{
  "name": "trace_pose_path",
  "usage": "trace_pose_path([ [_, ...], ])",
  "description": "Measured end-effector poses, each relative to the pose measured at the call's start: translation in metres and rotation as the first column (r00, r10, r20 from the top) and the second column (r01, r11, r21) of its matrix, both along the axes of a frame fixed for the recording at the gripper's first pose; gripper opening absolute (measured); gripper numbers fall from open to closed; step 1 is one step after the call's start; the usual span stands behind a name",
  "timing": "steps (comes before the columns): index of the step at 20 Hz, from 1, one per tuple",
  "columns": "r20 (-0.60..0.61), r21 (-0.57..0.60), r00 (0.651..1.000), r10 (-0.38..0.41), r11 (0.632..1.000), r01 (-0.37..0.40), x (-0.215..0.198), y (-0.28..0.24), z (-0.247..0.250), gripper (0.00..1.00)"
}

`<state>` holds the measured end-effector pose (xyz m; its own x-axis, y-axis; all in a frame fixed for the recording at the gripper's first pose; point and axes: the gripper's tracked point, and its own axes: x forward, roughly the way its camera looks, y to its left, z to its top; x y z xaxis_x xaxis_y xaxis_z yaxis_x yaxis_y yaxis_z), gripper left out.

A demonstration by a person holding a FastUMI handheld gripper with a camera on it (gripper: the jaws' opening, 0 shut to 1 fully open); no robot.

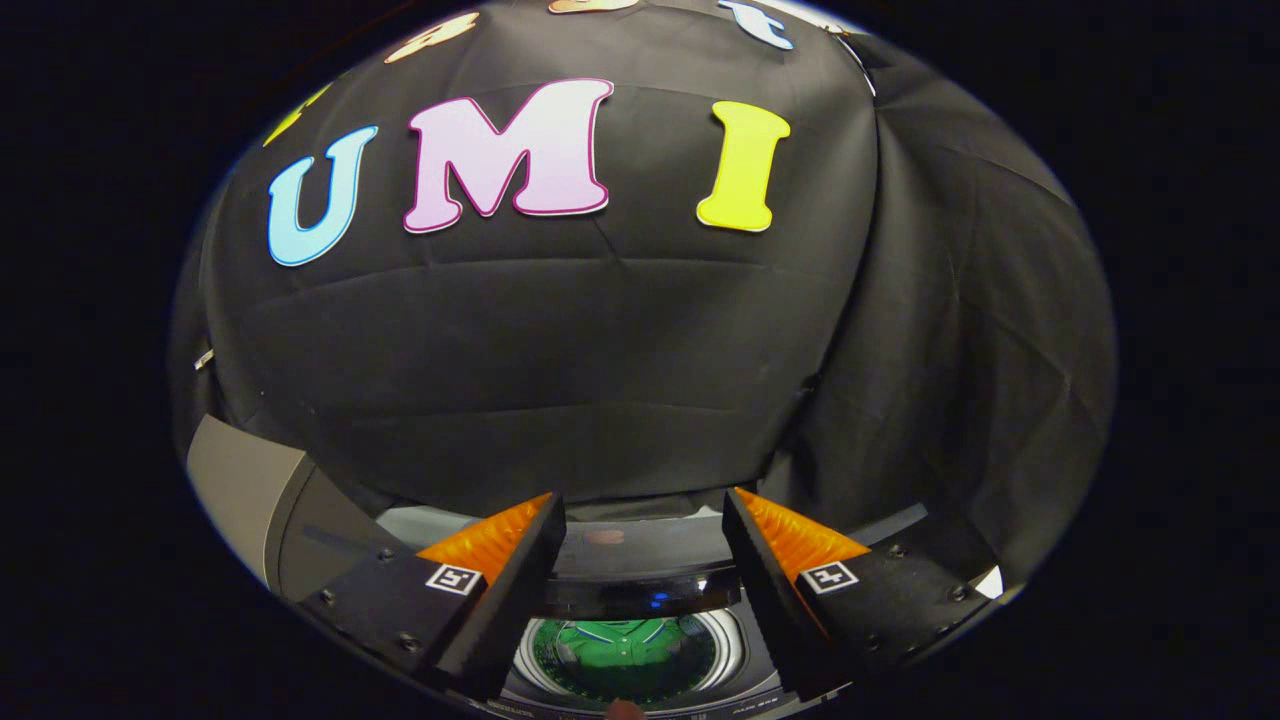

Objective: Put the clothes into the washing machine and then close the washing machine lid.

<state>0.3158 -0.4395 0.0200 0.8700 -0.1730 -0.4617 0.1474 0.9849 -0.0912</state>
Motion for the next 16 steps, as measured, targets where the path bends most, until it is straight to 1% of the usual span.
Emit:
trace_pose_path([
  [3,0.022,0.02,1.0,0.012,1.0,-0.013,-0.0092,0.0001,0.0005,0.99],
  [7,0.055,0.01,0.998,0.016,1.0,-0.017,-0.0102,-0.0001,0.0016,1.0],
  [16,0.047,0.007,0.999,0.01,1.0,-0.01,-0.0121,-0.0013,-0.003,1.0],
])
